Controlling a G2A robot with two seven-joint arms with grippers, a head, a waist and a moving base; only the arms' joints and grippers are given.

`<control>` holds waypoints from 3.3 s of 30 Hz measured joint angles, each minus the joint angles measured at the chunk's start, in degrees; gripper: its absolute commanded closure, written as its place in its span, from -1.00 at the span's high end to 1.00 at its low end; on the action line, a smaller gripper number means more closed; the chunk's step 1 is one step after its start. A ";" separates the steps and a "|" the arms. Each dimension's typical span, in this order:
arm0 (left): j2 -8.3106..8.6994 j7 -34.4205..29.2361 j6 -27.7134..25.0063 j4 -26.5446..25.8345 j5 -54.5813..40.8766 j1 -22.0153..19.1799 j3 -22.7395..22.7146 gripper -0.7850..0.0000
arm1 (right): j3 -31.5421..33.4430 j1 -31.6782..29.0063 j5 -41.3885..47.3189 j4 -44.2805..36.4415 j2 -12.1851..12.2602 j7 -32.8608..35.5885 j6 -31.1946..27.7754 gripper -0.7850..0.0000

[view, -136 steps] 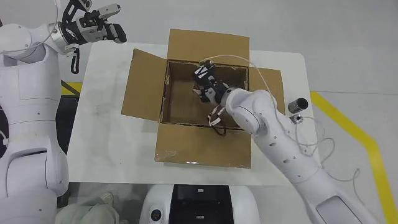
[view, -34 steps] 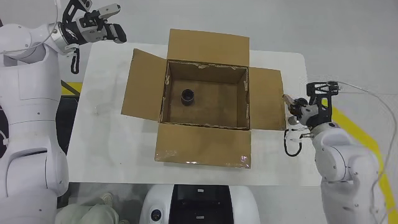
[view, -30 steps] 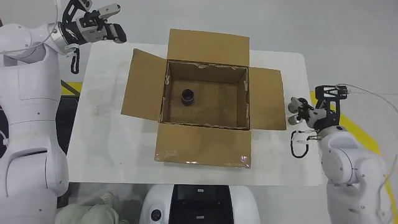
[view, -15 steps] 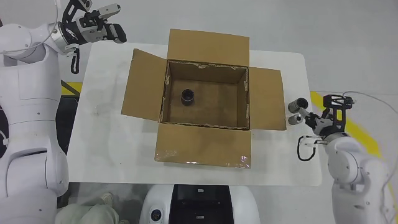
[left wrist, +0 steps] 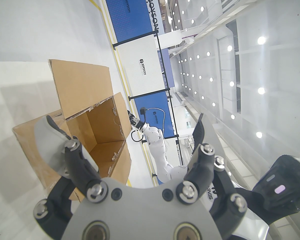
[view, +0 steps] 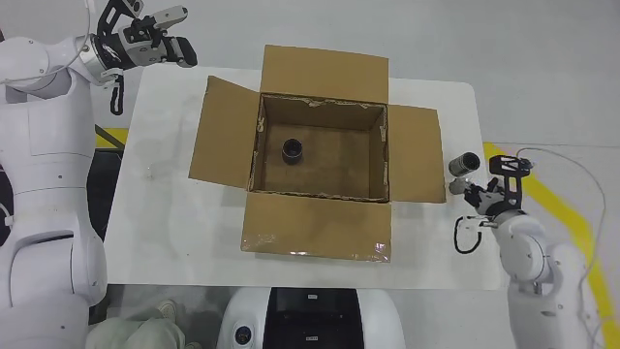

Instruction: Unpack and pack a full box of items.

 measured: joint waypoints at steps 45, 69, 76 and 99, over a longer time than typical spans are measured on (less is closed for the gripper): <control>0.00 0.00 0.00 0.00 0.00 0.00 0.00 1.00 | -5.05 6.81 0.41 12.86 0.82 -2.37 1.59 -1.00; 0.00 0.00 0.00 0.00 0.00 0.00 0.00 1.00 | -1.54 -3.49 -1.85 -8.16 1.62 -2.69 2.90 -1.00; 0.00 0.00 0.00 0.00 0.00 0.00 0.00 1.00 | -1.67 -6.27 -5.54 -15.44 1.54 -7.18 4.64 -1.00; 0.00 0.00 0.00 0.00 0.00 0.00 0.00 1.00 | -19.64 8.80 -4.98 -15.20 1.11 -7.62 -7.08 -1.00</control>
